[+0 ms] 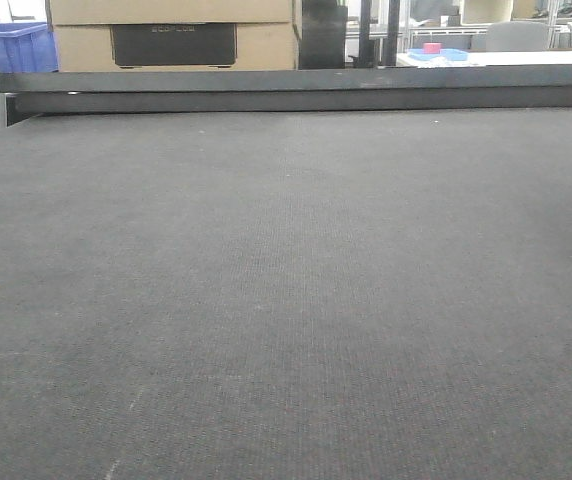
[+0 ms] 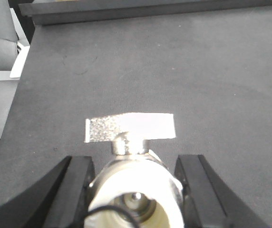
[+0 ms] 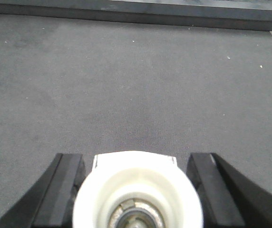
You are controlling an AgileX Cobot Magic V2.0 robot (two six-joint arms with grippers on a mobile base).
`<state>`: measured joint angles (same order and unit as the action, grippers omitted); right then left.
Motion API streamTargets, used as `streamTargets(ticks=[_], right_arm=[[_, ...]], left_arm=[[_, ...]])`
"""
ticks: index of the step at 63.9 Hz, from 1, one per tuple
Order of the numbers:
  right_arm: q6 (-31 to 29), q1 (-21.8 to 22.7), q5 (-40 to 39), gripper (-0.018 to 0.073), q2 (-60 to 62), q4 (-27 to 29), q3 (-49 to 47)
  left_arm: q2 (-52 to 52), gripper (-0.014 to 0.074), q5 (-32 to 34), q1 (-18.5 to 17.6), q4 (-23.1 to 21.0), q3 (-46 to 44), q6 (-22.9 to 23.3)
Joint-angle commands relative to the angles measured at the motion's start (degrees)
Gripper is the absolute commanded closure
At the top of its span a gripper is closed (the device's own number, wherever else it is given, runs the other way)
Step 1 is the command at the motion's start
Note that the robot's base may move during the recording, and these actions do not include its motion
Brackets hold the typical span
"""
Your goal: Place valve from conveyor to right shelf box
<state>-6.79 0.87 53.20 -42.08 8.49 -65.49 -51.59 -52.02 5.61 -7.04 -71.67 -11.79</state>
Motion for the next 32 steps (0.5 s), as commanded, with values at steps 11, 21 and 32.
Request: streamTargets(ticks=[11,21,32], right_arm=[[-0.18,0.02,-4.47,0.0715,0.39,-0.15,-0.27],[-0.18,0.02,-4.86,0.0715,0.39,-0.15,-0.27],[-0.18,0.02,-5.33,0.0715,0.39,-0.15,-0.27]], left_arm=[[0.34,0.0708,3.55,-0.28,-0.52,-0.38,0.43],[0.34,0.0708,3.55,-0.28,-0.52,-0.38,0.43],[0.34,0.0708,3.55,-0.28,-0.52,-0.38,0.43]])
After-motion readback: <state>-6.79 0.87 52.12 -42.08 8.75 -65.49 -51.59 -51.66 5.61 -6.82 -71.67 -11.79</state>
